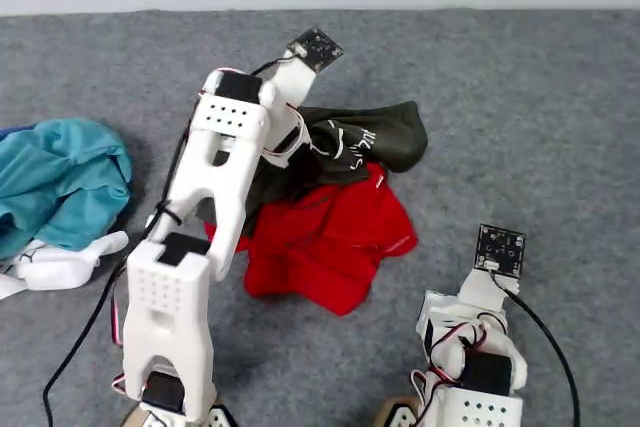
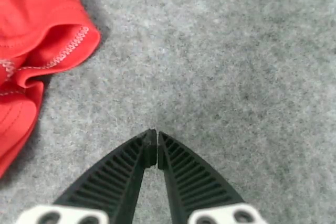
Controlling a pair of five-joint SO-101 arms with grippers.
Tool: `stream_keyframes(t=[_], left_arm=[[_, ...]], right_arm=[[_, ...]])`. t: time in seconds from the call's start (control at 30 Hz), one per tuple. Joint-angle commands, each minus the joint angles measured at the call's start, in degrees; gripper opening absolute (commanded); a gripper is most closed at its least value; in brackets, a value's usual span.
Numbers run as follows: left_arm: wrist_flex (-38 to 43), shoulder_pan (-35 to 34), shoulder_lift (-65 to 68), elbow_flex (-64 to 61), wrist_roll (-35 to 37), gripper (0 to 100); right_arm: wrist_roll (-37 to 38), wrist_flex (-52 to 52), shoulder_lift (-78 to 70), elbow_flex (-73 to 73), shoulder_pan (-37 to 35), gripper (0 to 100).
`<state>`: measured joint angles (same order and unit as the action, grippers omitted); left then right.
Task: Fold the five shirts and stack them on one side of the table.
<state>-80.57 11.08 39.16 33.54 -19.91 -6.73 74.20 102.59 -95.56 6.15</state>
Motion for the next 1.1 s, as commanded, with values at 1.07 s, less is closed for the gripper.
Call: stream_keyframes(t=[1.07], left_arm=[[-20.0,-49.3,-9.4,44.9,-11.3,3]], right_arm=[[-0.4,0.1,0.4,-0.9,0.0,1.3]])
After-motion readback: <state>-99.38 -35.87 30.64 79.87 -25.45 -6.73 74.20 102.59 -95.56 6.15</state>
